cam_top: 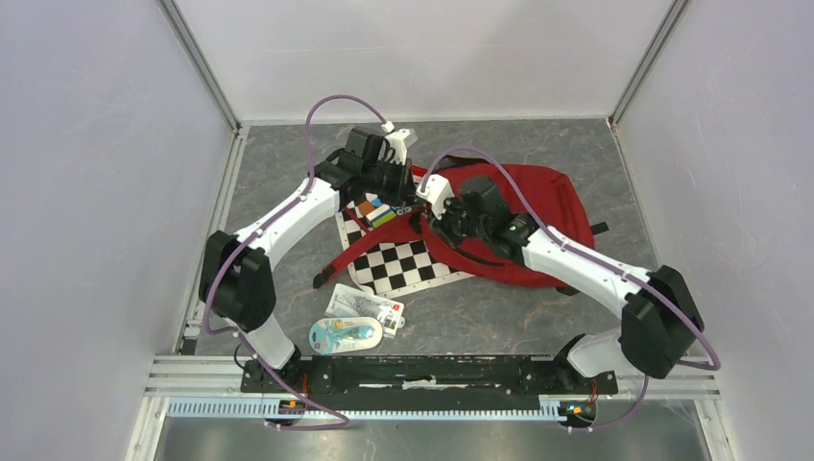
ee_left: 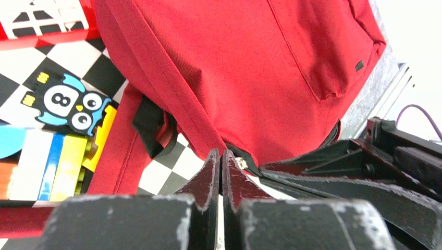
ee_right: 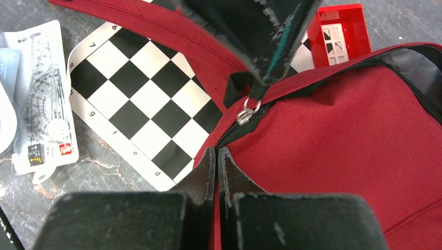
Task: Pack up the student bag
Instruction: Zip the student bag at the center of the board.
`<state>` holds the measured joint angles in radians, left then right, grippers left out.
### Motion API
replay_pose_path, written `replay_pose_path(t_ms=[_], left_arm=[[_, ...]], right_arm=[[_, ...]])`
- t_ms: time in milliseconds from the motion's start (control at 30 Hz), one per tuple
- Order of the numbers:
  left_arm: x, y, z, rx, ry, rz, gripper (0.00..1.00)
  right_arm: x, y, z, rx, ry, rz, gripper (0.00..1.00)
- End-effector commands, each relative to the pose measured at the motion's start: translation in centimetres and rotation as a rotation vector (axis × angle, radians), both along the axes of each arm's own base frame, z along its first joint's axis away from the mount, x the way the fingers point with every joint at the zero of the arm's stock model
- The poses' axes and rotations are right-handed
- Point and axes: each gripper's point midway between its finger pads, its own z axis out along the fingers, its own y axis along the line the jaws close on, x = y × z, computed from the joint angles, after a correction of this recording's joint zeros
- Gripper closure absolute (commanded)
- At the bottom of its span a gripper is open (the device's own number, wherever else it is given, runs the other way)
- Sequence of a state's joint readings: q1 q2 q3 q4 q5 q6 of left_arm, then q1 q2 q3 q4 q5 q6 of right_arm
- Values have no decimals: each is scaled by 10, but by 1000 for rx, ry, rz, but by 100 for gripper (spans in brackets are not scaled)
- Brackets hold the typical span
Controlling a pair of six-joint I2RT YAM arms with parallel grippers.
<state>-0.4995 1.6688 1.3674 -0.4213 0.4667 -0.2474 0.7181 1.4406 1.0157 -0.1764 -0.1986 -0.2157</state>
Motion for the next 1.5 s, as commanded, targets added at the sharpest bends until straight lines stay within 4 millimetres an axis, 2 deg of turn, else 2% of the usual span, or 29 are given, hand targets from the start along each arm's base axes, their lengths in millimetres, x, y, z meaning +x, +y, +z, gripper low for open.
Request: replay_pose_path(t_ms=[0,200,367,500,833,1033,1133,1267,1400,1467], left_arm=[[37,-4,38,-23,-135,64,98],[50,-19,51,-70,-156,27,98],[62,-30,64,-91,-200,-13,98],[82,-33,70,-67,-249,-2,98],[137,-47,73,-54,-317,81,98],[160,-57,62,-87,-319,126,98],[166,-64,57,-110,-298,129,98],[154,-70,58,-141,-273,82,98],[129,-69,57,-149,-242,2,98],[118,-67,55,-139,-224,-27,98]], right_arm=[[-28,-12,-3,-18,29,33,100],[-51,-26,-11,-42,75,64,100],[-63,-32,-15,-47,98,80,100],[-68,-32,-11,-29,103,88,100],[-75,-31,-1,2,103,106,100],[-74,-29,6,17,90,114,100],[-74,-29,10,23,83,113,100],[-60,-34,19,26,54,27,100],[-36,-44,40,64,9,-74,63],[-20,-51,52,116,3,-107,52]])
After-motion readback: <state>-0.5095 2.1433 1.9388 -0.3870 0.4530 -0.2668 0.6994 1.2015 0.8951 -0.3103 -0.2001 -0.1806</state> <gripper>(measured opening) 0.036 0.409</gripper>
